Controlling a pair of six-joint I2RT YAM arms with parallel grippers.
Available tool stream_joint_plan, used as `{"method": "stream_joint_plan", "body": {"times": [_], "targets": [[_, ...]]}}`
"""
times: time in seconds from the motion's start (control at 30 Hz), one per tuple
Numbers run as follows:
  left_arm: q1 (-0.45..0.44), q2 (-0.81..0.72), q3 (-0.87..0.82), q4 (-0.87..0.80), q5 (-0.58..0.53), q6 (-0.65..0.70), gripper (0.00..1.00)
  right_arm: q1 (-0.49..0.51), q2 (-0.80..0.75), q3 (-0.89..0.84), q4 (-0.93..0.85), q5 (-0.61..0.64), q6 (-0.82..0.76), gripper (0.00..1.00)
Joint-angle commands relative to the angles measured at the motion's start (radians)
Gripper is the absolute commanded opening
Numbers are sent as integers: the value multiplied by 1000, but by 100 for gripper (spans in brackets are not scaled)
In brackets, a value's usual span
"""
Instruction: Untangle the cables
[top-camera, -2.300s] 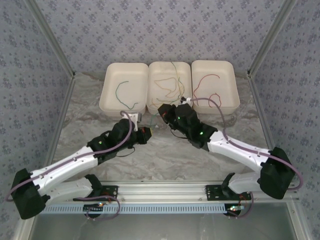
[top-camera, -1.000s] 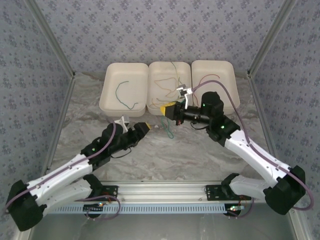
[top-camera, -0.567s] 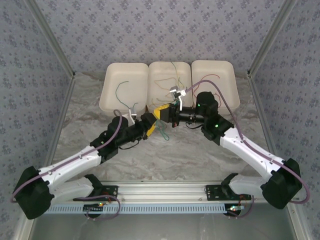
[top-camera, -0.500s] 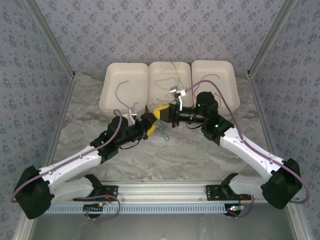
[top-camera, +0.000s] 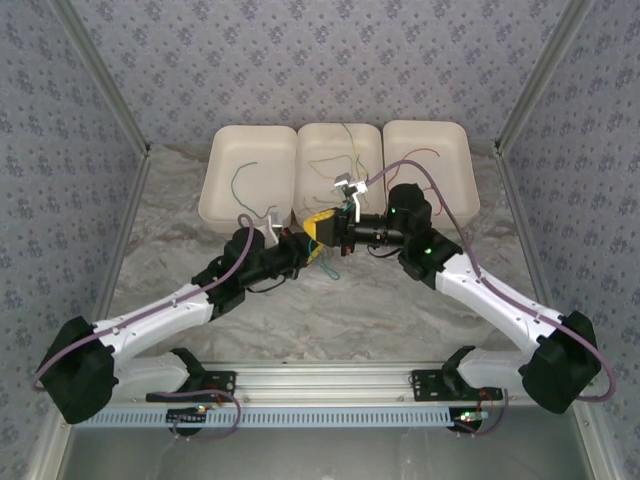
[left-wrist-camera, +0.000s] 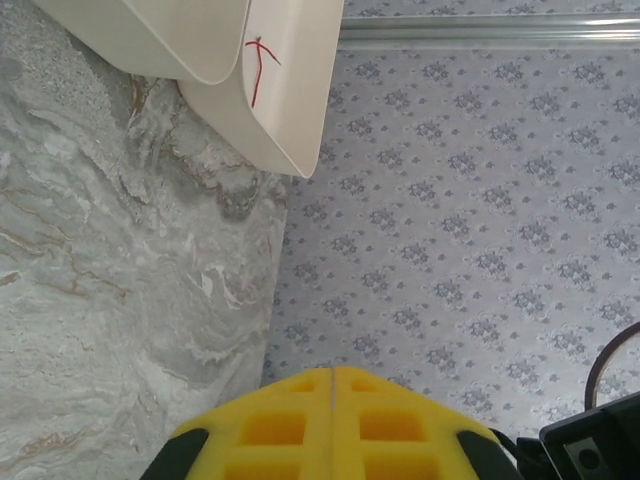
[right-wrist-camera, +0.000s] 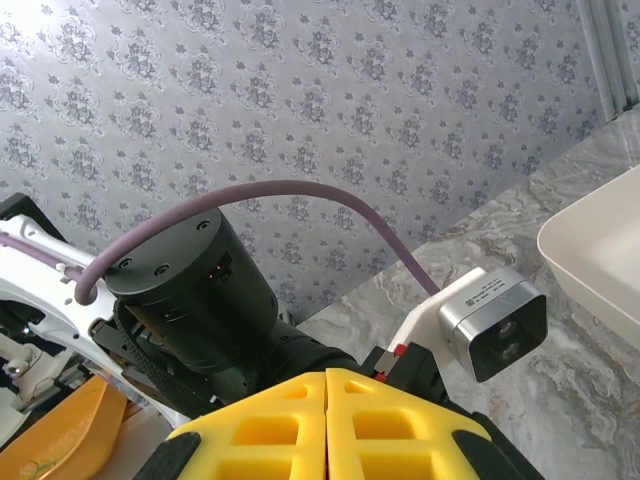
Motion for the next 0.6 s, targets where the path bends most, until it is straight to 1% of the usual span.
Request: {"method": "stream_joint_plan", "body": {"times": [0.0,0.1,0.17,0.2,0.3,0.37,0.5,0.57], "targets": [[12,9,-29,70,-46,-54,0,4,-32,17,-4,1,-35,0],[32,7,-113,108,-98,-124,0,5,-77,38,-79,47,-95,0],[46,-11,-186,128,-158,-182,0,4,-125,33,-104,103,-125,0],[50,-21,-222,141,-190,-216,0,3,-154,24,-108,149,-140,0],[55,-44,-290,155,-244,-286,0,5,-243,-24,-63,264,-166,0],[51,-55,-302,139,-255,-306,0,7,-285,-46,-26,327,-181,0],[30,-88,-323,112,-306,-353,0,30,-320,-55,12,448,-222,0],[20,-110,-336,100,-338,-376,0,38,-317,-47,22,481,-233,0]]}}
